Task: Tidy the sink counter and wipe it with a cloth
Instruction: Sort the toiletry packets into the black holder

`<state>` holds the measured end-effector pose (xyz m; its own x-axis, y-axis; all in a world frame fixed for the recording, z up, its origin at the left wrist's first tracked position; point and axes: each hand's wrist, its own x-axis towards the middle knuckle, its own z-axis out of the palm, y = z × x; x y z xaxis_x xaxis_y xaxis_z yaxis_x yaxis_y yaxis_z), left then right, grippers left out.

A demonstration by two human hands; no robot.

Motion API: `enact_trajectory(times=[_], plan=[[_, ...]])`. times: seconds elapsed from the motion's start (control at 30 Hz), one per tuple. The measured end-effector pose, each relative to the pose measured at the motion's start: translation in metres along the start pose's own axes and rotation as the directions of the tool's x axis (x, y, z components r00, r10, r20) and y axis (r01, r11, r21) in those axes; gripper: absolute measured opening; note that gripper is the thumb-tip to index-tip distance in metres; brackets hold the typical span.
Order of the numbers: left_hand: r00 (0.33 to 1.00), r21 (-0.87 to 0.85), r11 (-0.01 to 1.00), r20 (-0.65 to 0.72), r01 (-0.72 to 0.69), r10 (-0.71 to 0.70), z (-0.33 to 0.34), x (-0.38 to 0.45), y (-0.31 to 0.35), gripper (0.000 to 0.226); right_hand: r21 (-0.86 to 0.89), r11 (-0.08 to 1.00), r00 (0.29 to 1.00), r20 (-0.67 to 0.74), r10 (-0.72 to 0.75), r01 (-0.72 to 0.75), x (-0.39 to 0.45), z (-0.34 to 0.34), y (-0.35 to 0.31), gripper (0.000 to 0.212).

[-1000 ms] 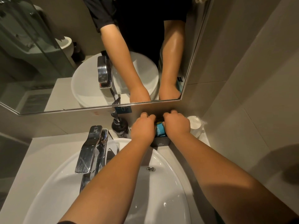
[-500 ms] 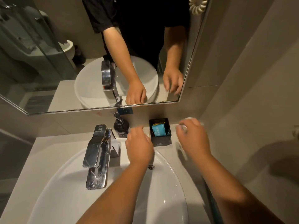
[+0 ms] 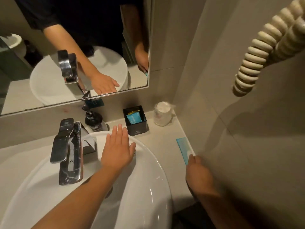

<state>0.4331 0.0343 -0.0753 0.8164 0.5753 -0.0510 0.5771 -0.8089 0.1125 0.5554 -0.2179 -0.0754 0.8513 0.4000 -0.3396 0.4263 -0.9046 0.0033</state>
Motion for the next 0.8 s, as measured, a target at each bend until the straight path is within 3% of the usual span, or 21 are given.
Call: enact_trajectory(times=[0.27, 0.57, 0.67, 0.8], plan=[[0.999, -0.028, 1.000, 0.041, 0.001, 0.001, -0.007, -0.002, 0.002, 0.068, 0.048, 0.999, 0.996, -0.082, 0.019, -0.015, -0.002, -0.004, 0.005, 0.046], [0.999, -0.072, 0.997, 0.046, 0.000, 0.003, -0.011, -0.003, 0.002, 0.069, 0.104, 0.994, 0.993, -0.109, 0.043, -0.032, -0.011, -0.021, 0.003, 0.027], [0.999, -0.074, 0.997, 0.033, 0.005, -0.003, -0.012, -0.004, 0.002, 0.069, 0.280, 0.959, 0.996, -0.052, 0.068, -0.051, -0.010, -0.035, 0.002, 0.029], [1.000, -0.108, 0.994, 0.025, 0.017, -0.015, -0.016, -0.004, 0.003, 0.068, 0.705, 0.708, 0.999, 0.008, -0.052, 0.032, -0.006, -0.086, -0.022, 0.025]])
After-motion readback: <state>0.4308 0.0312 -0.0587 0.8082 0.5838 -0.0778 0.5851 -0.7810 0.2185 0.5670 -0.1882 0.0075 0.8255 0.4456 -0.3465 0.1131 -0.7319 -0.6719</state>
